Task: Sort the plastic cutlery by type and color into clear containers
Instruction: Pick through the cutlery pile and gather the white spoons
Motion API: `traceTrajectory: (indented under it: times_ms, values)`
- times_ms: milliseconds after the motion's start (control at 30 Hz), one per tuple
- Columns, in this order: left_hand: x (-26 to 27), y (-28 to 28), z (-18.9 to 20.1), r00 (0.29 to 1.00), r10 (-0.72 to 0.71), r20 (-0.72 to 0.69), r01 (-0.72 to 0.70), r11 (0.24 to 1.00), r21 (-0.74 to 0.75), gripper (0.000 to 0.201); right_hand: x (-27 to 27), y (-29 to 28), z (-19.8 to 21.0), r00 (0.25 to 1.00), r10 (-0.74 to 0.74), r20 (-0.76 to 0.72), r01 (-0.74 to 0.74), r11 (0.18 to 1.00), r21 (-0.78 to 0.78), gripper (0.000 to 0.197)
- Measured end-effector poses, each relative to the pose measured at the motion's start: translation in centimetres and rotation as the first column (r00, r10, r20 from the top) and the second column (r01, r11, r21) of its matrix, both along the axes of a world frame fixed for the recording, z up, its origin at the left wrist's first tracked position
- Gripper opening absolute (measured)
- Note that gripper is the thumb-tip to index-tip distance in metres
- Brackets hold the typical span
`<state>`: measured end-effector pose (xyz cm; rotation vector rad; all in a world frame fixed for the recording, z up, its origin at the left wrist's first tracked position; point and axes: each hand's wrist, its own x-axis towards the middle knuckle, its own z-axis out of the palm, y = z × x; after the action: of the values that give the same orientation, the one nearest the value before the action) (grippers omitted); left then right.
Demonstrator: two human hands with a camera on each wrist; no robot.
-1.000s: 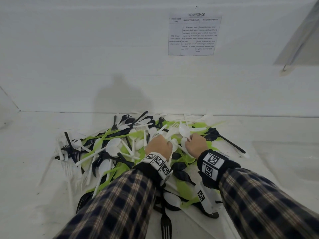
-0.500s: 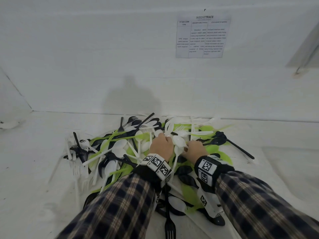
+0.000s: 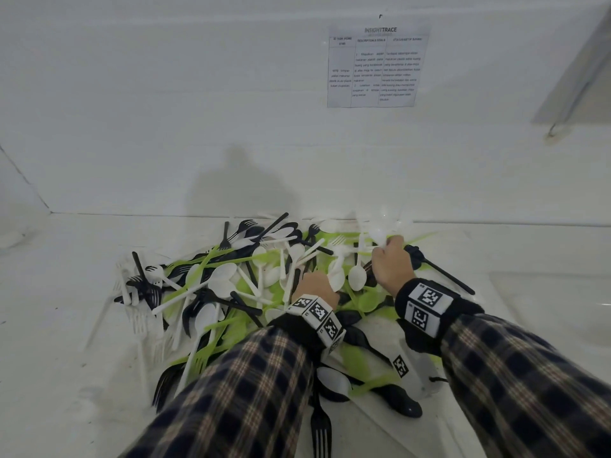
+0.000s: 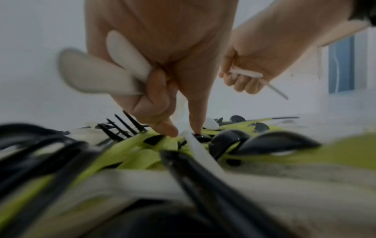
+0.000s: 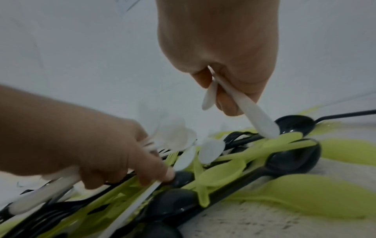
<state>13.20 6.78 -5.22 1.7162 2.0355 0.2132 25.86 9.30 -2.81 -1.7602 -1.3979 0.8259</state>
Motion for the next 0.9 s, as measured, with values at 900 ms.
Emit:
traceTrajectory:
  times_ms: [900]
  values:
    - [-0.8, 1.4, 0.6, 0.953, 0.21, 0.217, -0.24, 0.963, 0.124, 0.033, 0.3, 5.2, -1.4, 0.624, 0.449, 0.64, -0.284, 0.893, -0.35, 0.037]
